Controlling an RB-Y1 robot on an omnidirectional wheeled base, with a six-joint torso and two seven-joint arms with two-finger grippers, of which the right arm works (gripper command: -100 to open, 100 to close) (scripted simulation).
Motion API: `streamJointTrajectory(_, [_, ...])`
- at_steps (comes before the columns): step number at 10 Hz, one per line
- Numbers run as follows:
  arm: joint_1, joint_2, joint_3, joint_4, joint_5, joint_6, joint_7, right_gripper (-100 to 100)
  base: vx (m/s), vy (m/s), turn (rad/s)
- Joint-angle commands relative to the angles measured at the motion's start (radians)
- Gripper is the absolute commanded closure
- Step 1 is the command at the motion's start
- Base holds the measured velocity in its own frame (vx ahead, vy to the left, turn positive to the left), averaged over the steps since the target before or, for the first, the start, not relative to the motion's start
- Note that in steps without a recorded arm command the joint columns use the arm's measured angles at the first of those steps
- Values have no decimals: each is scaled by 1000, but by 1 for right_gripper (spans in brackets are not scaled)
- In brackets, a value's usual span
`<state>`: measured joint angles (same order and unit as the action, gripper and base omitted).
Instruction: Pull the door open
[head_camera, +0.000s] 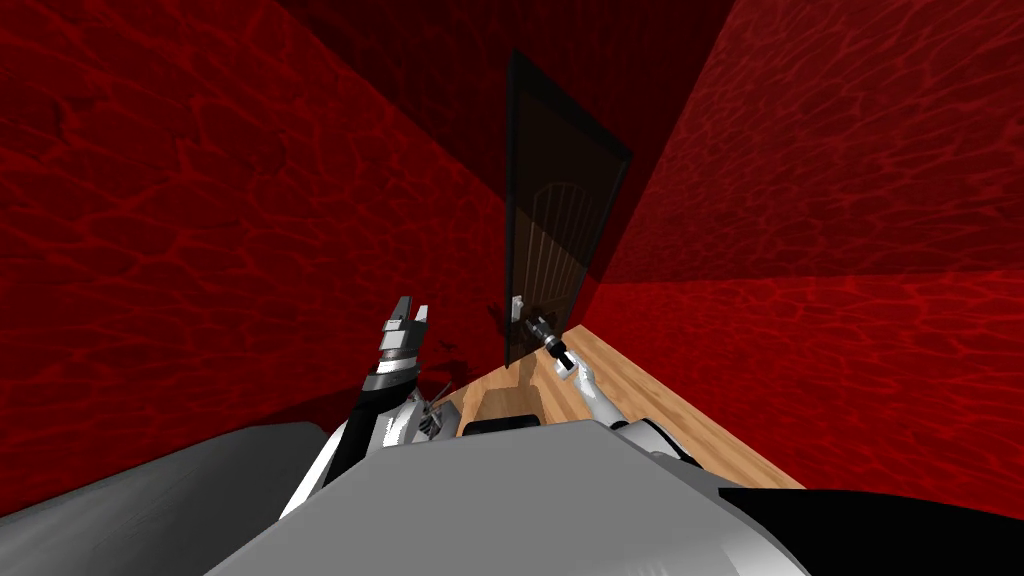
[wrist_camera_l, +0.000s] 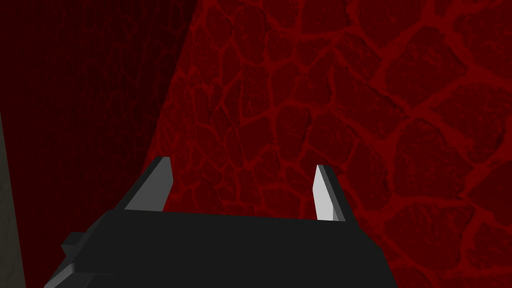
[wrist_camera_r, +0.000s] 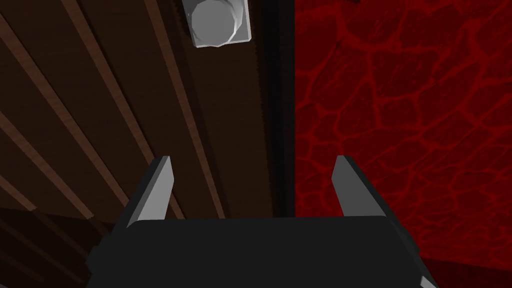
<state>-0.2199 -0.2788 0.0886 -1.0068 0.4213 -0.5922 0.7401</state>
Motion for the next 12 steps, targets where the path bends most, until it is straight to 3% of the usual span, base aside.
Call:
streamJointTrajectory(1, [-19,-4,0,38,13,-4,20,-100,68,7,-3])
streamJointTrajectory(6, [-71,-22,4,137,51,-9,70,-100,74,5,-4])
streamJointTrajectory(12, [-65,-17,-15,143,43,-14,78,-100,144,44,32])
